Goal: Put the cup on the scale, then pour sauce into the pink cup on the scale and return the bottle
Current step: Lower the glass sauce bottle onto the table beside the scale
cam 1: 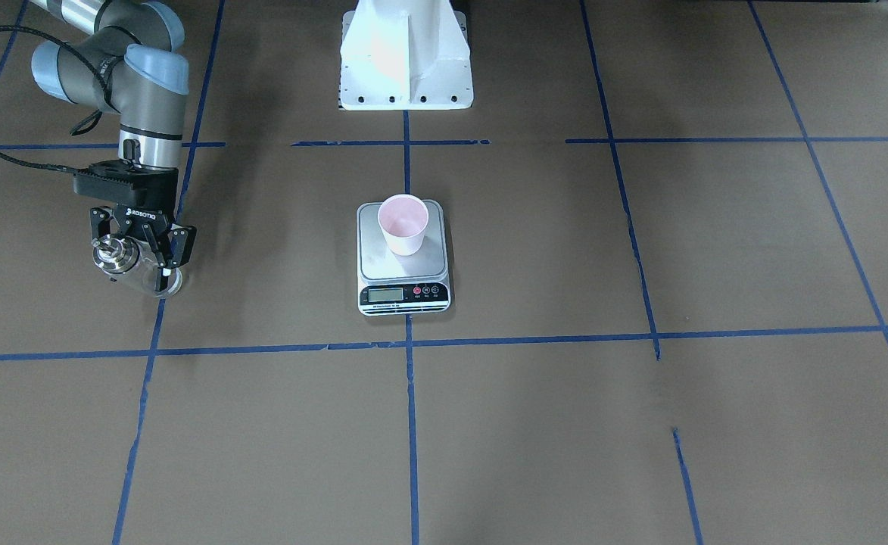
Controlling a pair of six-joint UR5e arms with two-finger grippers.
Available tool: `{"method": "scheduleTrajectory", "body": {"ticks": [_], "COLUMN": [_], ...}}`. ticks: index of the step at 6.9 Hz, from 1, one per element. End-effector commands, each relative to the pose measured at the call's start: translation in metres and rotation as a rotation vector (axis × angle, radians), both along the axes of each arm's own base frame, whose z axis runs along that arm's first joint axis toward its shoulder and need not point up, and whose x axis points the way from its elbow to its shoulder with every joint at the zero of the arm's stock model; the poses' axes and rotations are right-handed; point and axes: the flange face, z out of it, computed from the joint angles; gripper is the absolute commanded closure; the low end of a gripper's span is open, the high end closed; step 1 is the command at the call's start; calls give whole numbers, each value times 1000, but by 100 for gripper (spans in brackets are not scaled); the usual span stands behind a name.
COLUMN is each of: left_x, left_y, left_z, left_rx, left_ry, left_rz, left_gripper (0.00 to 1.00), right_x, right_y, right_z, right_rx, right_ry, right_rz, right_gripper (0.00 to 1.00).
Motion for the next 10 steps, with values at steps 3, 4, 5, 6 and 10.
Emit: {"method": "scheduleTrajectory", "body": {"ticks": [3, 4, 5, 6, 10], "left_x": [2, 1, 0, 0, 0], "left_y": [-1, -4, -6, -7, -7], "left_z": [-1, -6, -6, -8, -8], "left_rx": [0, 11, 13, 17, 16], "left_ry": [0, -1, -17, -17, -19], "left_rz": [3, 1, -3, -2, -2], "left_gripper": [0, 0, 0, 0, 0], "right_x": [0, 1, 0, -1, 35], "right_y": [0, 0, 2, 4, 47], "right_z": [-1, -1, -3, -6, 2], "right_rx": [2, 2, -2, -18, -121], "right_ry": [-4, -4, -10, -24, -56], "right_rz": [2, 2, -6, -26, -139], "right_gripper": [0, 0, 0, 0, 0]}}
